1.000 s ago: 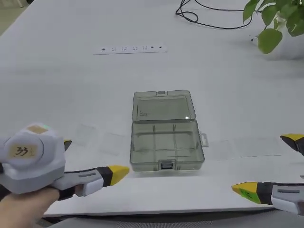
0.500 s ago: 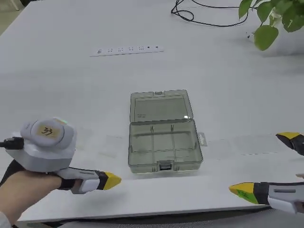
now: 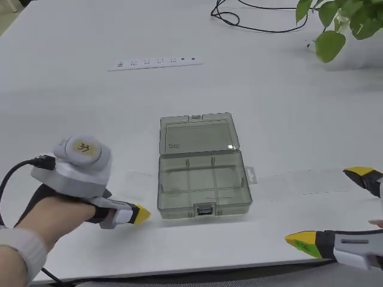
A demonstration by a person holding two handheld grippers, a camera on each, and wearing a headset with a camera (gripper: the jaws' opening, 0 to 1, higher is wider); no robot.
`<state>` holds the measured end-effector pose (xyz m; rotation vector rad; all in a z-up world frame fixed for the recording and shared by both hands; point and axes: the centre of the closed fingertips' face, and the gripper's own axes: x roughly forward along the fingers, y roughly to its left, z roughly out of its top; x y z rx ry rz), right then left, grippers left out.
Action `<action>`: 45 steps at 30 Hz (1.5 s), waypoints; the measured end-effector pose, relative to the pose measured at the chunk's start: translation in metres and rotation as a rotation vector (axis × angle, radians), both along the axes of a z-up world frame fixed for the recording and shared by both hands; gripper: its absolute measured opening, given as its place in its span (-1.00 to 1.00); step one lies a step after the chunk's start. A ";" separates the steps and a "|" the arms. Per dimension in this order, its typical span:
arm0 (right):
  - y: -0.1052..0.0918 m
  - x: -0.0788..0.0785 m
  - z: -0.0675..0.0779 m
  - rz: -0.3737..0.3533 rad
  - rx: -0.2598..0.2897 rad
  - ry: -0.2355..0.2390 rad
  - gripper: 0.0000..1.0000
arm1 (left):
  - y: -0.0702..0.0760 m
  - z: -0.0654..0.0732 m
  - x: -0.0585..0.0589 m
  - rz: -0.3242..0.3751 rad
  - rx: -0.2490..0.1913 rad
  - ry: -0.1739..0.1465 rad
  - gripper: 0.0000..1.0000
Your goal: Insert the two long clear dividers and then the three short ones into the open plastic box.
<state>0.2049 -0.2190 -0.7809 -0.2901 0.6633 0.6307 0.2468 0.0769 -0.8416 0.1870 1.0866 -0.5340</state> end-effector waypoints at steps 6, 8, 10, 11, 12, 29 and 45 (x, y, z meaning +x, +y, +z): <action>-0.001 0.000 -0.001 -0.006 0.002 0.006 1.00 | 0.001 -0.004 0.006 0.025 0.009 0.009 -0.13; -0.001 -0.001 -0.002 -0.007 0.003 0.008 1.00 | 0.001 -0.005 0.007 0.036 0.004 0.012 -0.25; -0.001 -0.001 -0.002 -0.007 0.001 0.008 1.00 | 0.000 -0.005 0.007 0.041 0.007 0.024 -0.33; 0.000 -0.001 -0.002 -0.008 0.001 0.006 1.00 | -0.001 -0.004 0.008 0.045 0.003 0.020 -0.29; 0.000 -0.001 -0.002 -0.010 0.002 0.009 1.00 | -0.001 -0.004 0.008 0.046 0.003 0.021 -0.27; 0.001 -0.001 -0.002 -0.006 0.004 0.005 1.00 | -0.002 -0.008 0.008 0.000 0.111 -0.031 -0.20; 0.006 -0.004 -0.001 0.002 0.003 0.002 1.00 | 0.009 -0.007 0.007 -0.025 0.114 -0.002 -0.35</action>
